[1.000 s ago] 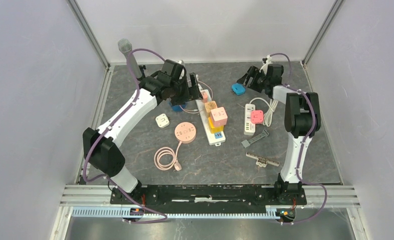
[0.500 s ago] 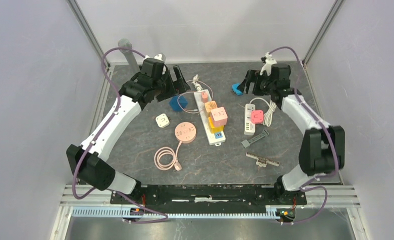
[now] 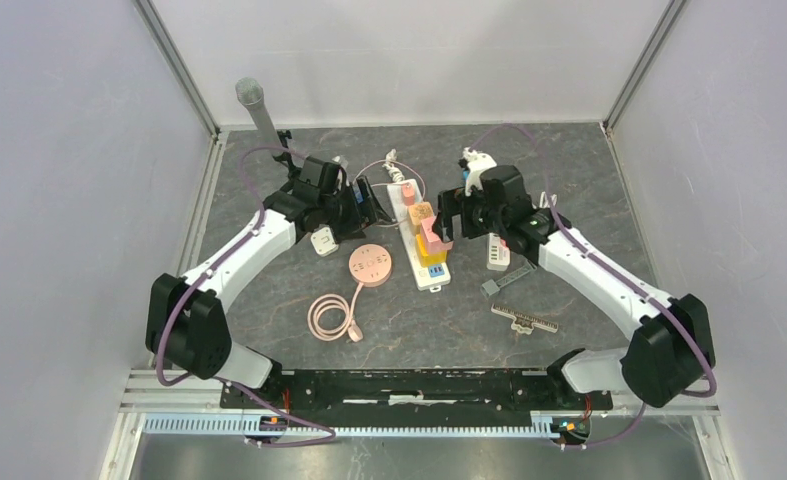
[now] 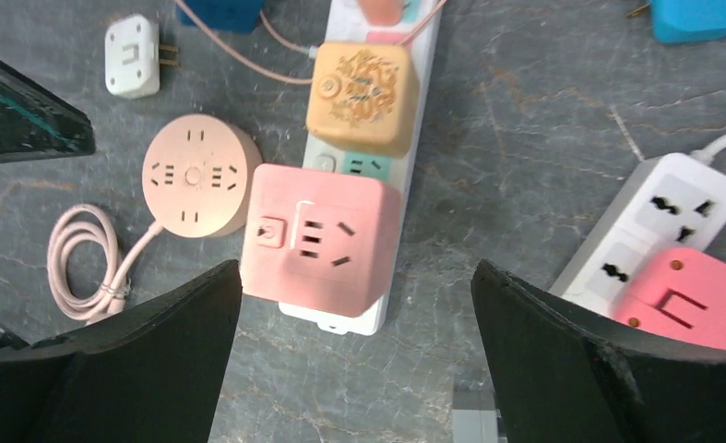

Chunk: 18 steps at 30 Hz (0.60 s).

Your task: Pull the plug off the socket

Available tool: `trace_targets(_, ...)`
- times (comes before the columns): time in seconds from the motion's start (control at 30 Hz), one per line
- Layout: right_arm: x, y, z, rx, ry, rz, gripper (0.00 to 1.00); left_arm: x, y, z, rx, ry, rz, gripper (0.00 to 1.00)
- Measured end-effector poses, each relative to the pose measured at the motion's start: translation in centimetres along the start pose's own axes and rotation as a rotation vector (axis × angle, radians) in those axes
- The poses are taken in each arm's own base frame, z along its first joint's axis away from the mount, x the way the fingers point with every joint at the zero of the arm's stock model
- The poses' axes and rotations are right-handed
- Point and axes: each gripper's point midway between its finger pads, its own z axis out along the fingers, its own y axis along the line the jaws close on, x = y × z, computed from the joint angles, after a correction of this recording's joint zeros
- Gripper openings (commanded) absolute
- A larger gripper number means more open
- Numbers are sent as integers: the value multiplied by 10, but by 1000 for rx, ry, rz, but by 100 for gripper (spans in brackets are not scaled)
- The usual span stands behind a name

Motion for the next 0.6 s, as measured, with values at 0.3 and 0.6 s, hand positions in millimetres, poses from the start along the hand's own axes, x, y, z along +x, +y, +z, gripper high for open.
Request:
trace_targets(0.3,18,34,22,63,92,-107,97,21,4,9,40,65,-80,74)
trace_targets(0.6,28,26,33,183,156,-137,83,33,-4,14,108,111,-120,73)
